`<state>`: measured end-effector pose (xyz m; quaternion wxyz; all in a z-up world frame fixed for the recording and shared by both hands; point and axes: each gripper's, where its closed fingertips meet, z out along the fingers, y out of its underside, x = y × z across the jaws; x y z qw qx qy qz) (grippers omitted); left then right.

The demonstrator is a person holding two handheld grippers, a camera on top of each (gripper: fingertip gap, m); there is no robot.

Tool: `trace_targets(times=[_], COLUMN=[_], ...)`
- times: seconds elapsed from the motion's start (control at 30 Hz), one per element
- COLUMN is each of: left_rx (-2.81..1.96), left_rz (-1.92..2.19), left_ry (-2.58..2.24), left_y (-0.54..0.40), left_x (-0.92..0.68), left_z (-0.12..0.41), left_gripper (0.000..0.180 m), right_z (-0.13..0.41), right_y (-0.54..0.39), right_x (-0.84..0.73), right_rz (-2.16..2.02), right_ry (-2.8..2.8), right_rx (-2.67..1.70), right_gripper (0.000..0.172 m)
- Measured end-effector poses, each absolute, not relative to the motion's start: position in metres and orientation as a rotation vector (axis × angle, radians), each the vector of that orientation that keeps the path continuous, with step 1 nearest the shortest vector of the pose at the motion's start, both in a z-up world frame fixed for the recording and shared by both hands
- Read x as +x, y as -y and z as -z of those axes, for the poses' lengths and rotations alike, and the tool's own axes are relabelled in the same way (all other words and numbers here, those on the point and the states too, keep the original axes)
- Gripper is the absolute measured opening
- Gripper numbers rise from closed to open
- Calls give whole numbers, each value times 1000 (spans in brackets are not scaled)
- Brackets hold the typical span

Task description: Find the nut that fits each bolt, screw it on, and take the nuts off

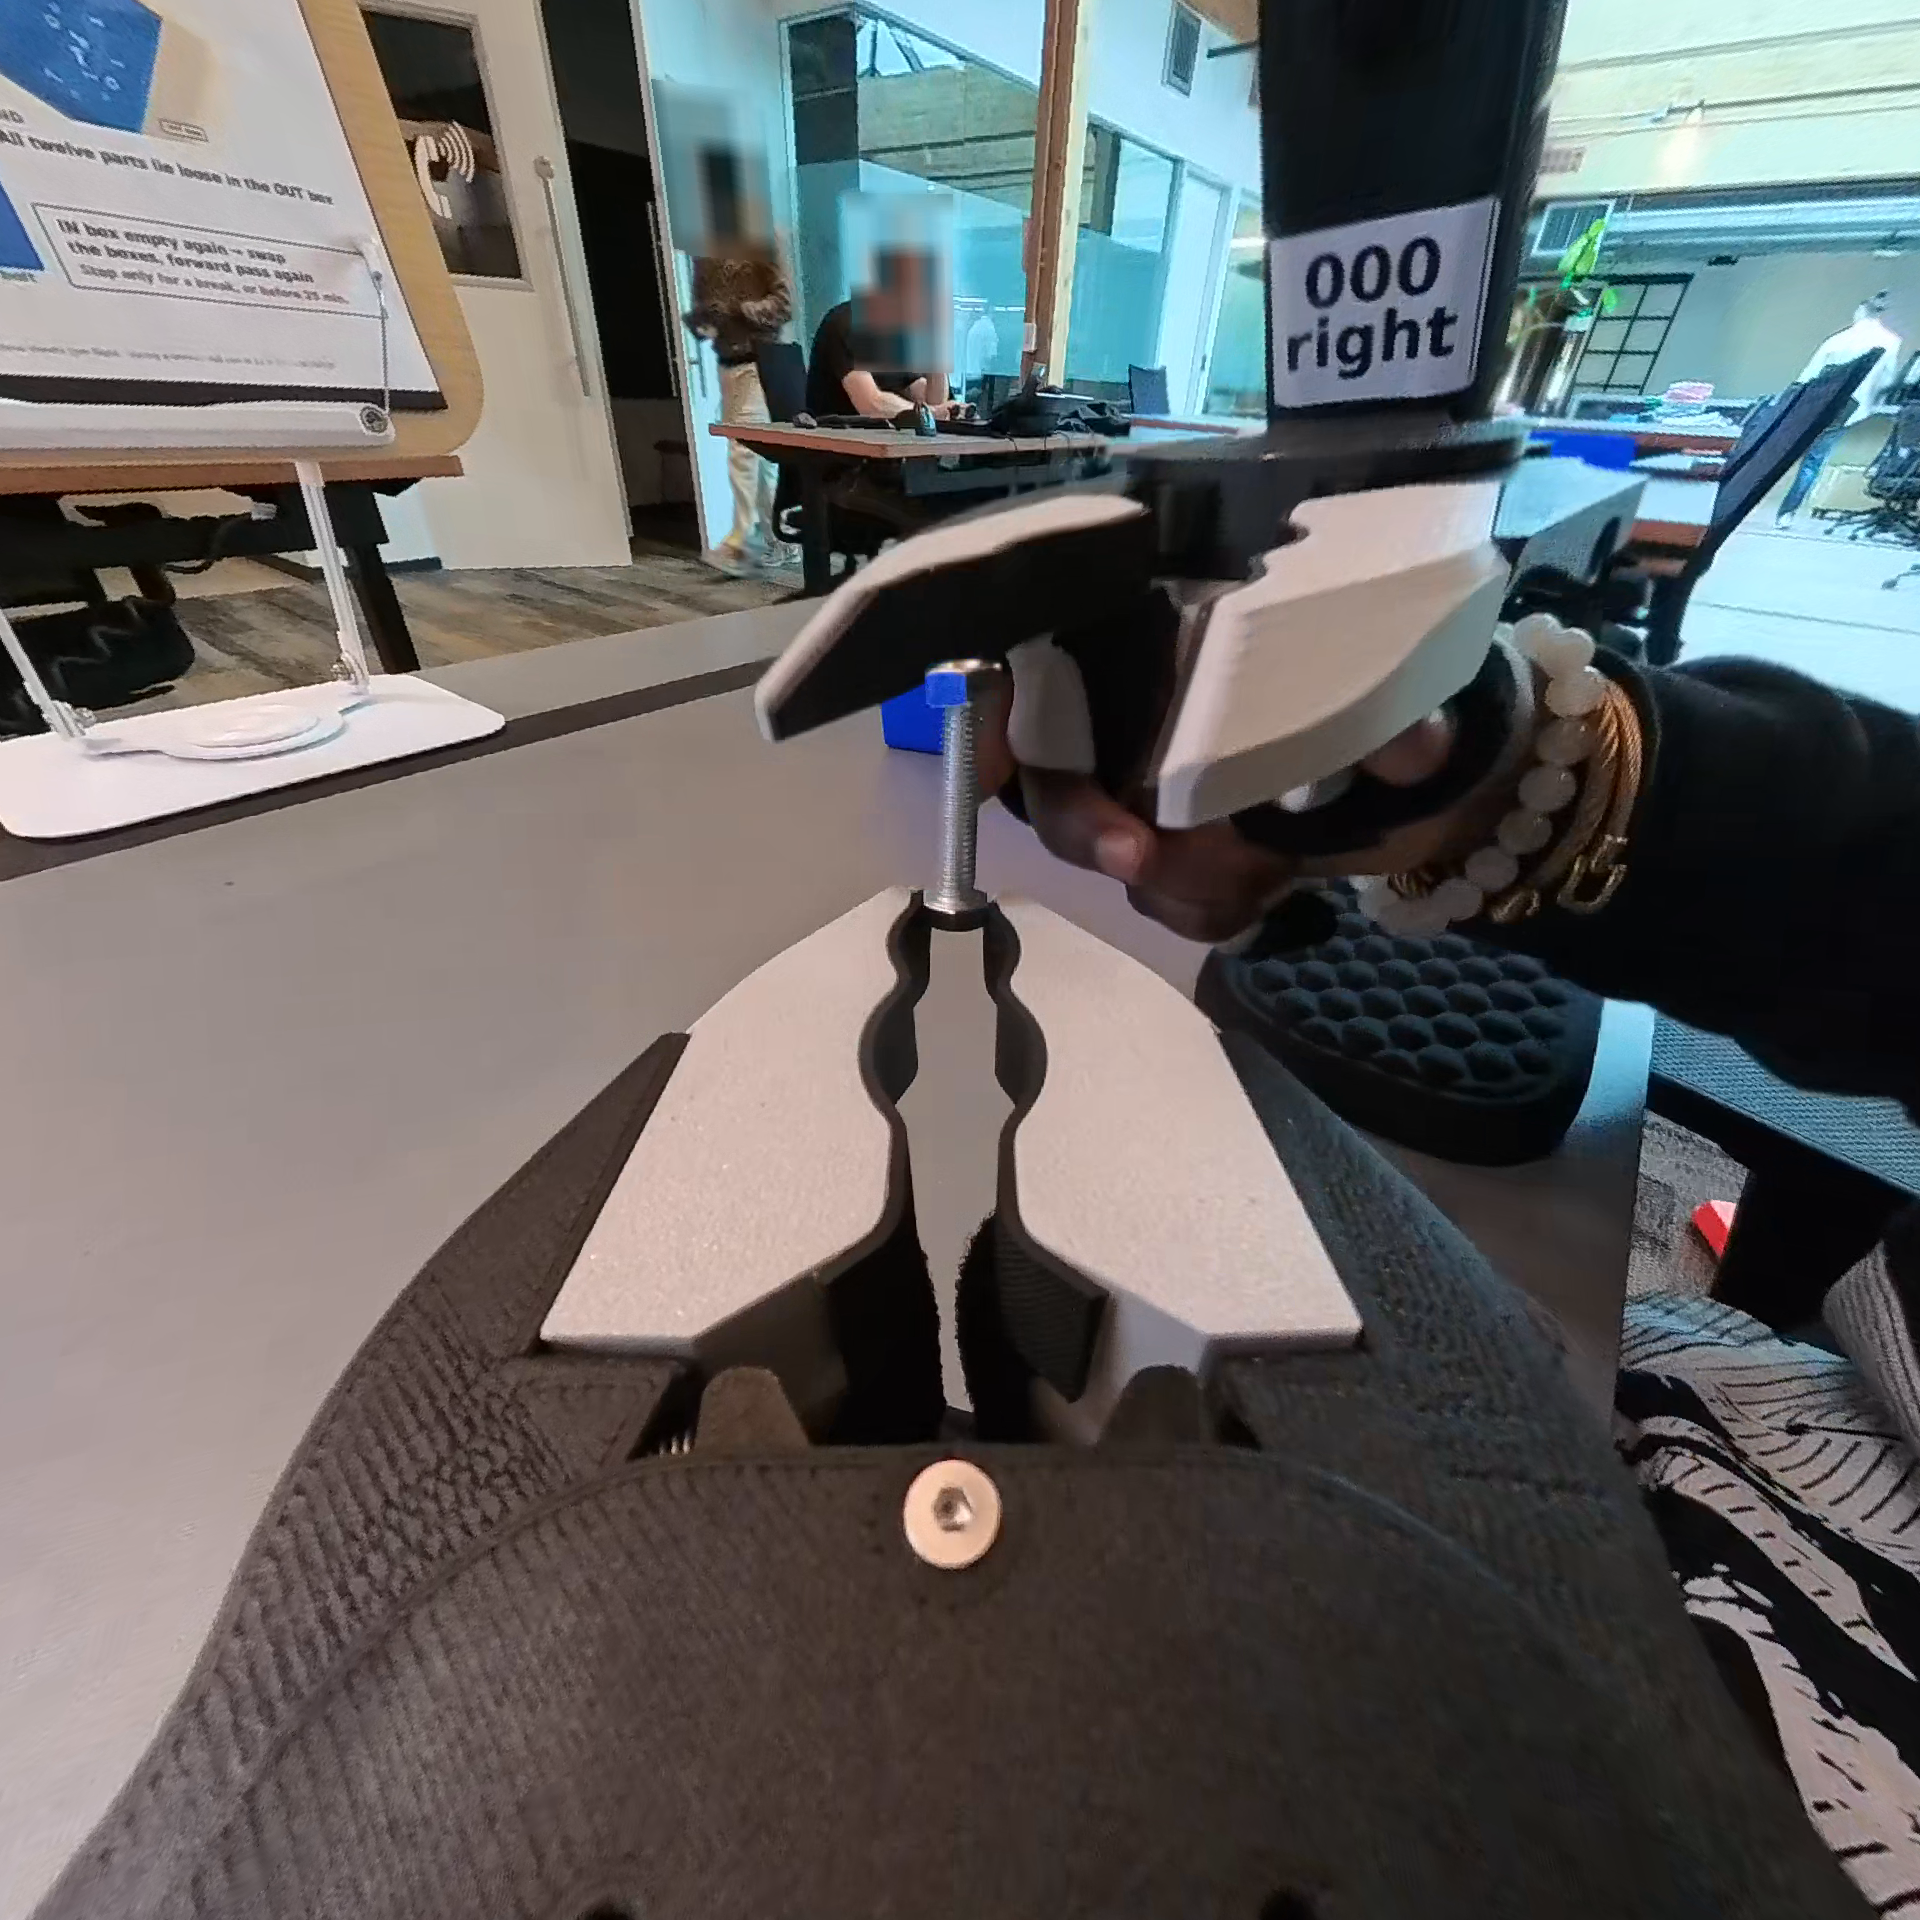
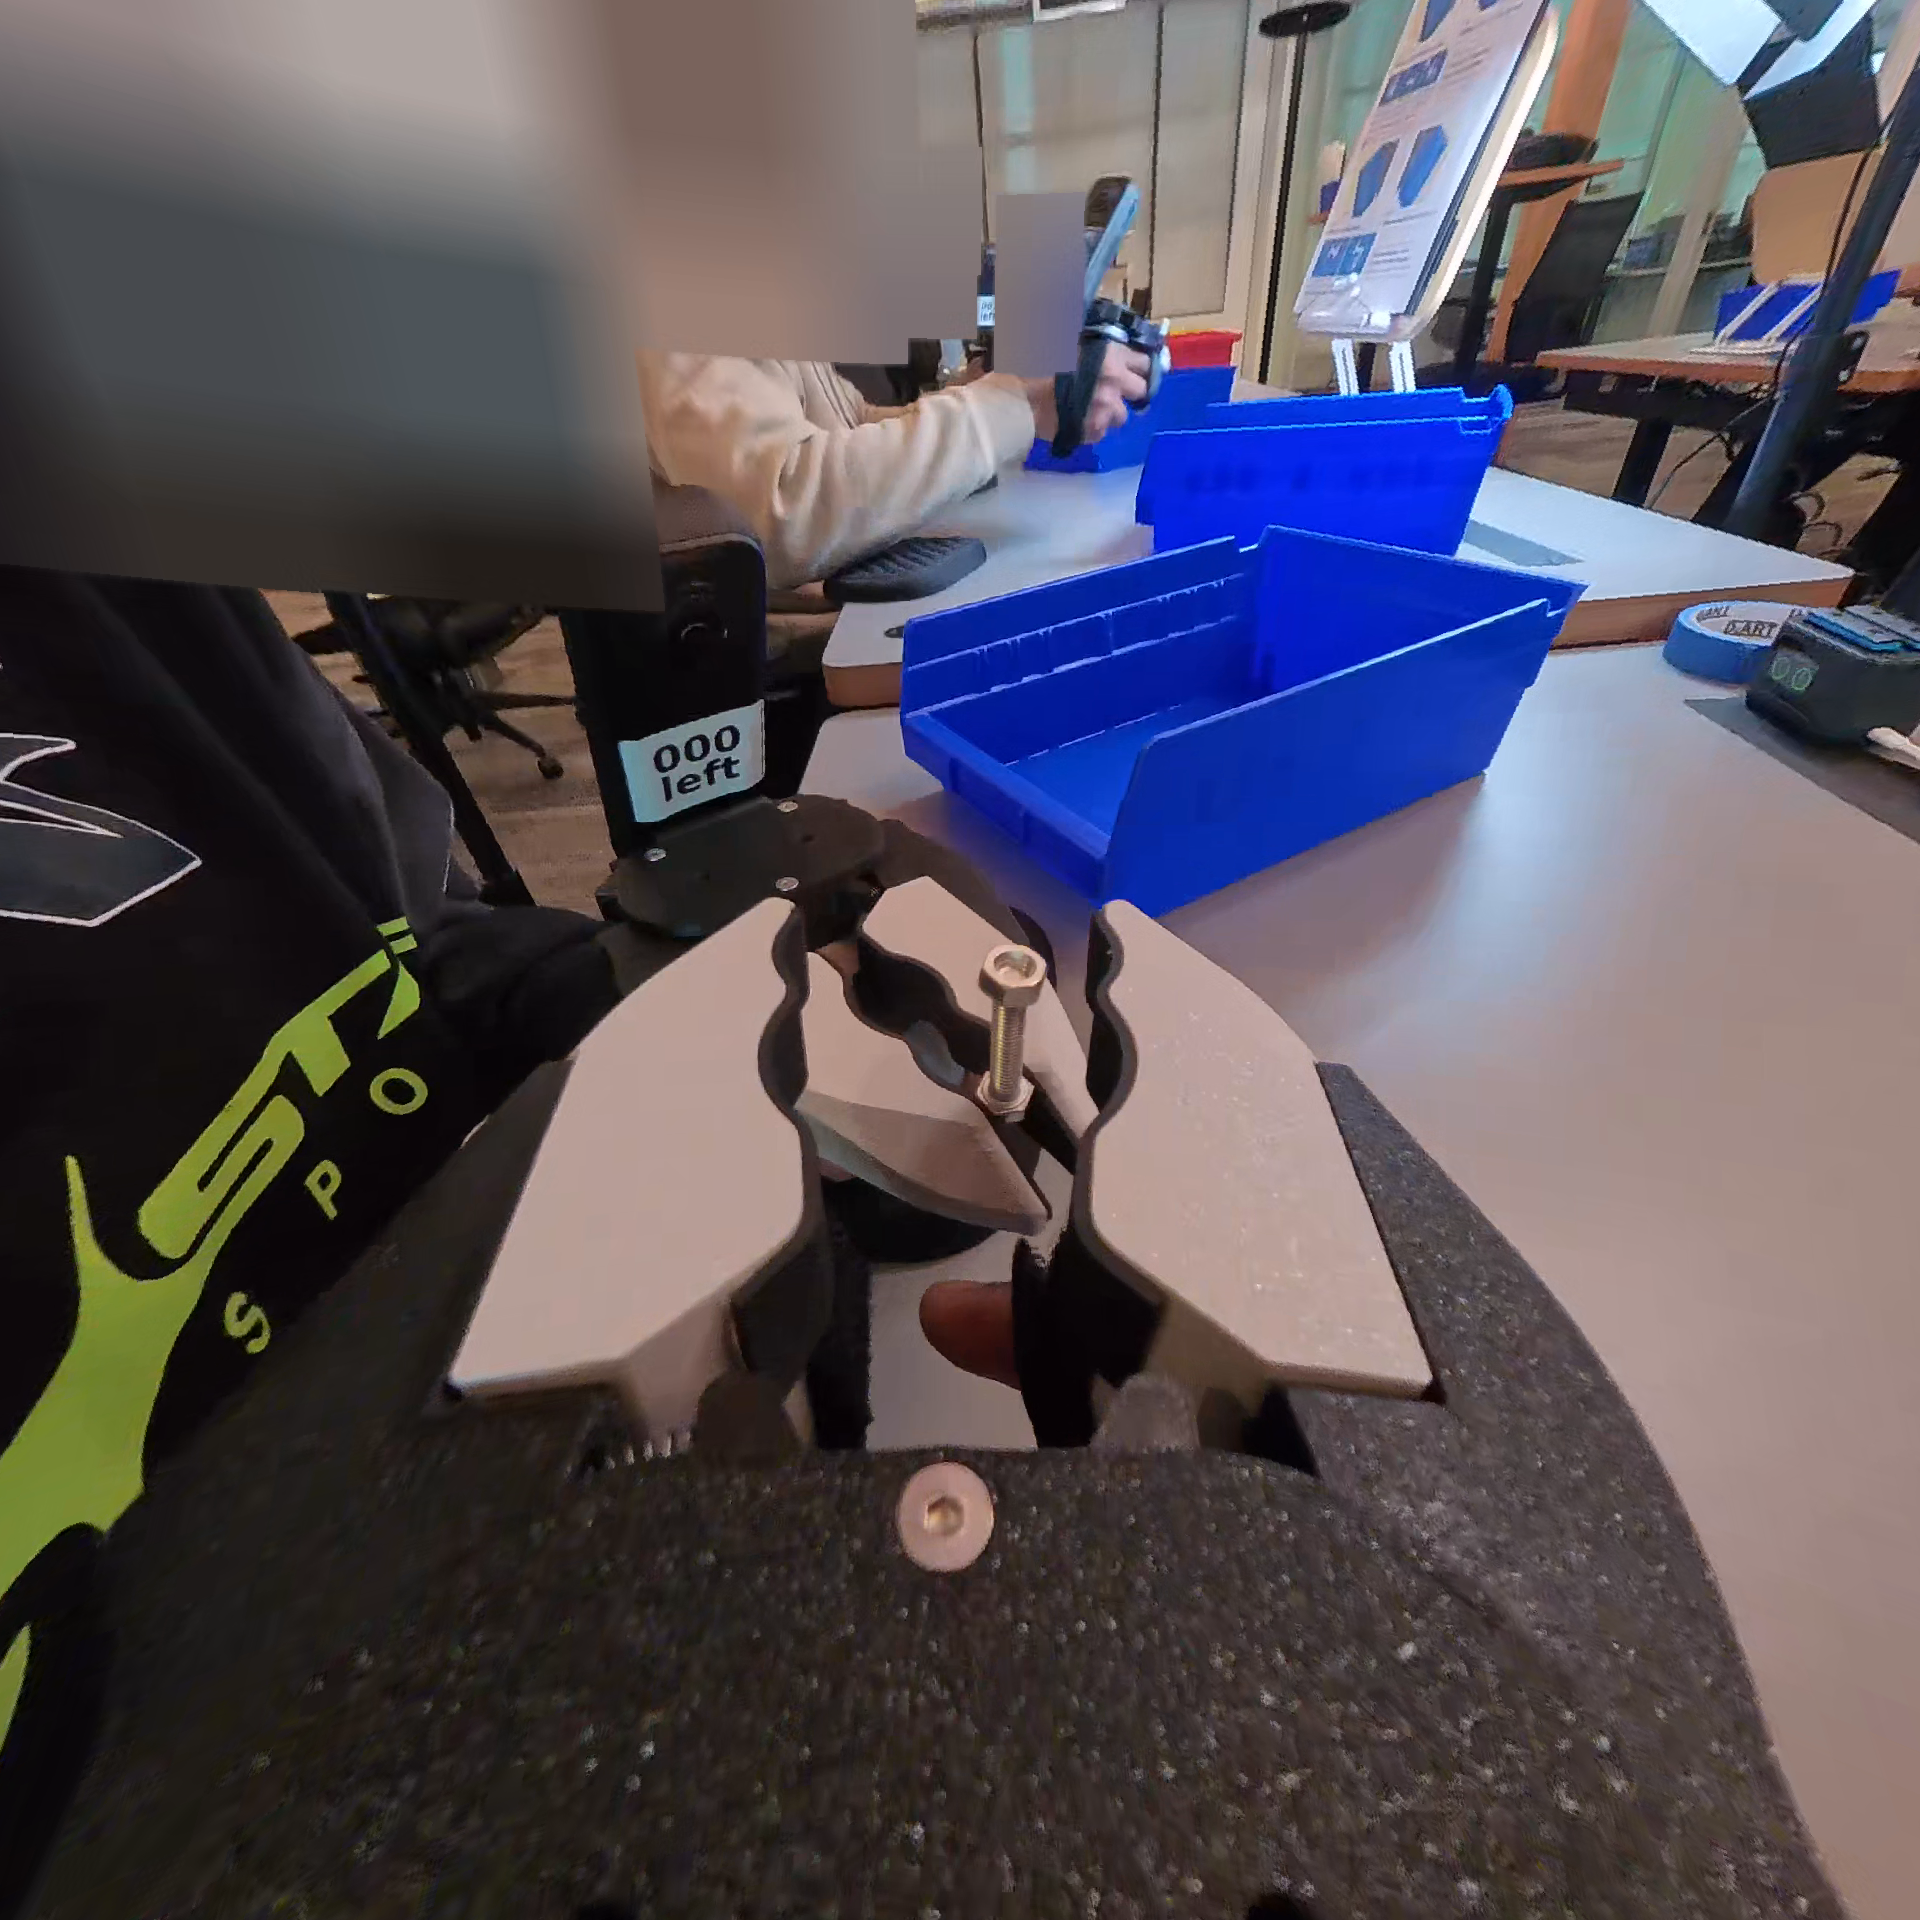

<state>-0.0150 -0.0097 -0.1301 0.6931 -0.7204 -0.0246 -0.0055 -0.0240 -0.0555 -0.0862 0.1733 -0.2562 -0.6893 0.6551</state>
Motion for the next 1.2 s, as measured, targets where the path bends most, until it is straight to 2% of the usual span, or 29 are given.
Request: trace_targets(times=[0.5,0.97,1.2], left_rx=[-1615,-1612,-1615], left_rz=[33,32,33], left_ry=[78,92,89], left_y=[9,10,10], left_x=[-18,-20,-19], left_z=[131,131,132], left_gripper=[10,10,10], right_z=[82,83,83], right_y=[48,40,43], right_x=[-21,-17,-23], right_rz=[-1930,-1906,-1906], right_ry=[1864,1830,1823], right_rx=[-728,-763,-762], right_gripper=[39,38,42])
